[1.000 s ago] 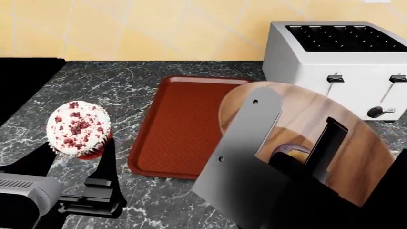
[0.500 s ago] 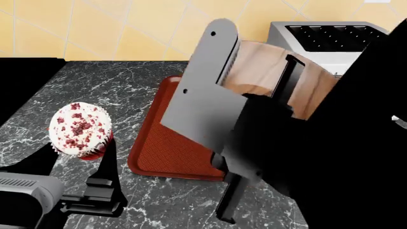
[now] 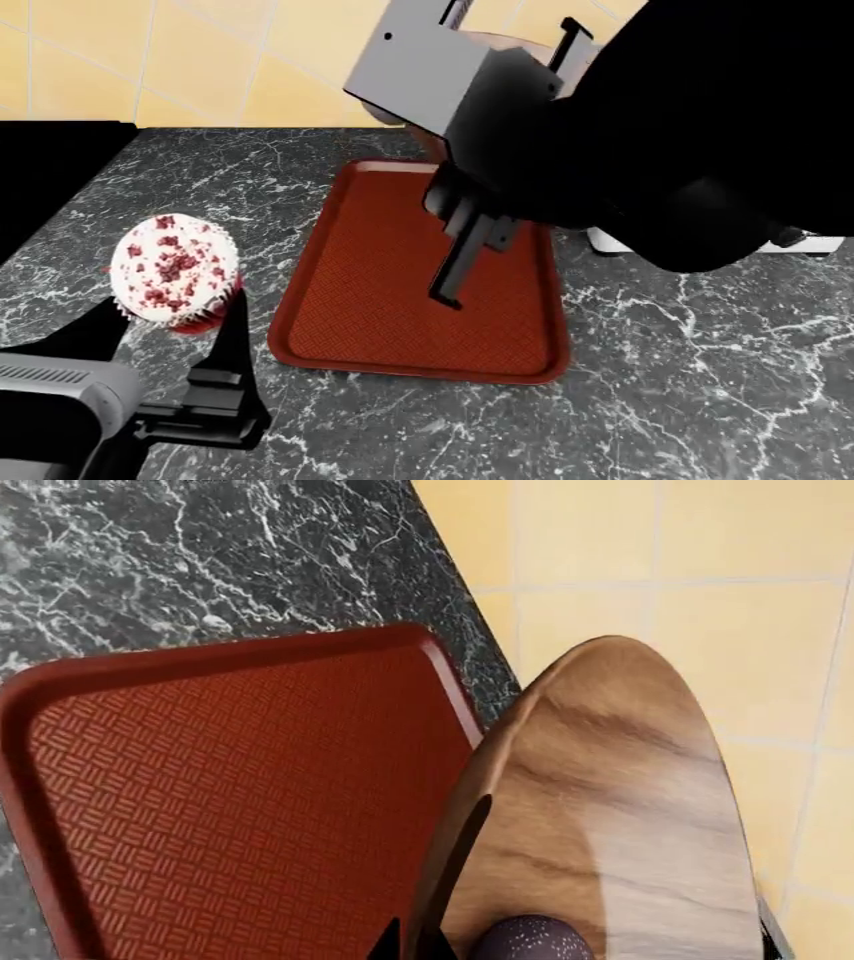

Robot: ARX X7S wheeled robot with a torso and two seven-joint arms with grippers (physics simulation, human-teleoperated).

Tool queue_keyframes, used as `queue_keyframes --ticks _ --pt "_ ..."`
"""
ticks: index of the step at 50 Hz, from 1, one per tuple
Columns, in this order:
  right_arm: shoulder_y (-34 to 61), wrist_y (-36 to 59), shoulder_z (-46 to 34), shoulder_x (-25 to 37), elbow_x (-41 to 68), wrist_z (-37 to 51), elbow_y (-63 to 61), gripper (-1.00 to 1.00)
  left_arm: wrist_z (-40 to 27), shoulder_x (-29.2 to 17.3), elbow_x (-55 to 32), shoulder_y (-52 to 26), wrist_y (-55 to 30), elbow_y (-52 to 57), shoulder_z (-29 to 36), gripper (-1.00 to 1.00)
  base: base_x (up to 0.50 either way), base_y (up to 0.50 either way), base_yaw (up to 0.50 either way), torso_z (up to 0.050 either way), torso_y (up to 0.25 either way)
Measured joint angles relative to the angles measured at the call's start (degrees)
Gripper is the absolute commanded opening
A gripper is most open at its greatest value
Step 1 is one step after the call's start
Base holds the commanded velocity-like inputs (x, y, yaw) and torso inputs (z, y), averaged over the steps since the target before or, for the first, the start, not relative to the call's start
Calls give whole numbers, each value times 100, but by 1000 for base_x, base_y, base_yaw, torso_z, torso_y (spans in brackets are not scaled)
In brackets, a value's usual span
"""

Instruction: Pick up the bowl with donut and place it on the tray. Pick up the cupcake and place it on the tray.

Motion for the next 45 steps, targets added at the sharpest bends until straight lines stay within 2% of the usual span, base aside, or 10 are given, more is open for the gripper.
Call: queue_keyframes --ticks 21,45 --pt "-443 -705 -338 -459 -2035 -2151 798 -100 24 27 -13 145 96 -137 -69 -100 0 0 0 0 1" --pt "-932 -1150 -699 -640 -2678 -2805 980 -100 7 98 19 349 189 -260 -147 -100 0 0 0 0 1"
